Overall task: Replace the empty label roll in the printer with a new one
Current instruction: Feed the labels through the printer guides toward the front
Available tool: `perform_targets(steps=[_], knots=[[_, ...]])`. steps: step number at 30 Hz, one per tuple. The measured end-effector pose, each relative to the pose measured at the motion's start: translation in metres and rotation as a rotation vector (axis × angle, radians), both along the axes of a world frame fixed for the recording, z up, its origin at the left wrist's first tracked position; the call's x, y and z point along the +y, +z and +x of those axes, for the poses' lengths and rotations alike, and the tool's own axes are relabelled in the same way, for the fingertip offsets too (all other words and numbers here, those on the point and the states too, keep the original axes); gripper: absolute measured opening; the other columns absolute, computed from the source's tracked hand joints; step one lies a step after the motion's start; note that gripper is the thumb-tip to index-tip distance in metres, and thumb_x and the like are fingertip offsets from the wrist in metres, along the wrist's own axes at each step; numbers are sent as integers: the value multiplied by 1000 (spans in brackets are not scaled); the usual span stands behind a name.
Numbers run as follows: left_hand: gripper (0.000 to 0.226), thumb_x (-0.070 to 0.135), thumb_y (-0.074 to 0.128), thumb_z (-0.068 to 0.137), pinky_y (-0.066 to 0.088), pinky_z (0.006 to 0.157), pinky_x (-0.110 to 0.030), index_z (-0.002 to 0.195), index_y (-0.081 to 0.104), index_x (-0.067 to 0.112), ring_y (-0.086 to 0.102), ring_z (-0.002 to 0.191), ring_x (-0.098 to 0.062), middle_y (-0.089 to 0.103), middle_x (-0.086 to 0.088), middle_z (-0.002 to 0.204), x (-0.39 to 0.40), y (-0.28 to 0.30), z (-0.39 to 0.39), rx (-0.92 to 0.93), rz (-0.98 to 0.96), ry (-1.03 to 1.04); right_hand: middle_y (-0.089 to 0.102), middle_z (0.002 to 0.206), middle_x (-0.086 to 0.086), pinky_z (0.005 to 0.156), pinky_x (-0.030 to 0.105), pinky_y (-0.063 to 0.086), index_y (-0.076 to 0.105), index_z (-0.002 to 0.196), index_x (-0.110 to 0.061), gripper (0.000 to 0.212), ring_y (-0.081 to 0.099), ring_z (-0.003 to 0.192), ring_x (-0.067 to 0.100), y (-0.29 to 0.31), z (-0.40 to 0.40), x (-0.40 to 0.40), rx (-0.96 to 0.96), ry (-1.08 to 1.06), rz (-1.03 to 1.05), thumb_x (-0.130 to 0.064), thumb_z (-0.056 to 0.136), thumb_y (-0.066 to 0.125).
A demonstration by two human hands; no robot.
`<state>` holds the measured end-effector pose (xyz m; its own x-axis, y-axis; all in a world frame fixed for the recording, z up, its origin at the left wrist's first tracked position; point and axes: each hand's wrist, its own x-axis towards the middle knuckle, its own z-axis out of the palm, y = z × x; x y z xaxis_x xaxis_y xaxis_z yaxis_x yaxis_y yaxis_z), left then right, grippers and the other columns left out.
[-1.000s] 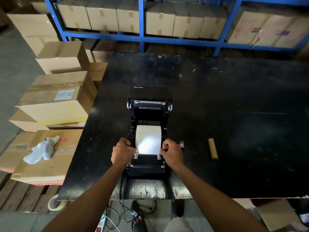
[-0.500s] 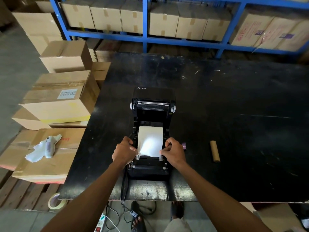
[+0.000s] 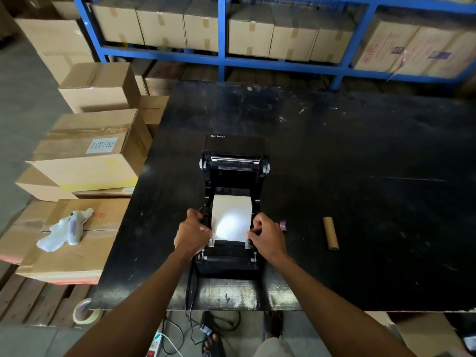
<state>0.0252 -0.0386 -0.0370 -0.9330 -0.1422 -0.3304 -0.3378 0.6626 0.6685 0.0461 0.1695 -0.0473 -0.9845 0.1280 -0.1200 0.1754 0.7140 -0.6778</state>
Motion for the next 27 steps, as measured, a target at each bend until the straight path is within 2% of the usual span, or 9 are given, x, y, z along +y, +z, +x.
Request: perform_targets(steps=[3, 8, 12, 14, 16, 20, 24, 27], knots=[[46, 18, 74, 79, 57, 81, -45, 107, 37, 18, 69, 90, -27, 75, -3, 90, -4, 1, -4, -25, -11, -88, 65, 73, -8, 65, 36, 51, 43, 75, -25, 32, 67, 75, 16, 0, -5, 0, -39, 25, -13, -13, 76, 73], [44, 17, 71, 82, 56, 84, -48, 111, 38, 18, 69, 89, -30, 74, -4, 96, -5, 3, -8, -37, -59, -183, 68, 76, -5, 63, 34, 50, 45, 78, -23, 31, 66, 76, 15, -1, -10, 4, -50, 79, 12, -15, 74, 75], [44, 20, 68, 81, 55, 81, -45, 114, 38, 20, 68, 91, -30, 74, -1, 95, -1, 7, -7, -16, -161, -229, 69, 78, -7, 62, 30, 49, 45, 80, -24, 31, 67, 78, 12, -2, -11, 7, -52, 116, 44, -16, 75, 75], [44, 21, 67, 83, 55, 79, -46, 116, 37, 20, 68, 90, -30, 73, -3, 97, 1, 8, -7, -11, -198, -243, 71, 80, -5, 66, 33, 53, 47, 83, -20, 28, 68, 81, 13, -2, -11, 7, -53, 147, 78, -15, 76, 74], [48, 23, 69, 82, 56, 79, -46, 119, 38, 20, 68, 88, -31, 71, -6, 99, 2, 11, -7, -21, -205, -229, 74, 81, -4, 69, 37, 56, 48, 84, -18, 27, 70, 82, 14, -3, -11, 7, -58, 167, 99, -13, 77, 74], [58, 25, 77, 74, 56, 80, -47, 120, 41, 22, 68, 86, -32, 71, -6, 95, 4, 12, -4, 8, -153, -119, 76, 81, -4, 59, 28, 46, 42, 81, -21, 34, 67, 77, 12, -1, -14, 9, -76, 204, 107, -14, 75, 75], [53, 23, 75, 76, 56, 77, -45, 118, 44, 21, 68, 86, -30, 74, -2, 89, 8, 7, 2, 18, -101, -66, 74, 79, -3, 71, 42, 54, 42, 84, -17, 31, 69, 80, 17, 4, -17, 16, -106, 291, 104, -14, 76, 72], [49, 19, 72, 78, 56, 77, -44, 116, 42, 19, 68, 87, -31, 74, -5, 91, 9, 8, 2, 6, -77, -62, 73, 76, -5, 74, 45, 56, 42, 89, -22, 31, 68, 73, 15, 8, -16, 20, -133, 307, 44, -20, 76, 70]])
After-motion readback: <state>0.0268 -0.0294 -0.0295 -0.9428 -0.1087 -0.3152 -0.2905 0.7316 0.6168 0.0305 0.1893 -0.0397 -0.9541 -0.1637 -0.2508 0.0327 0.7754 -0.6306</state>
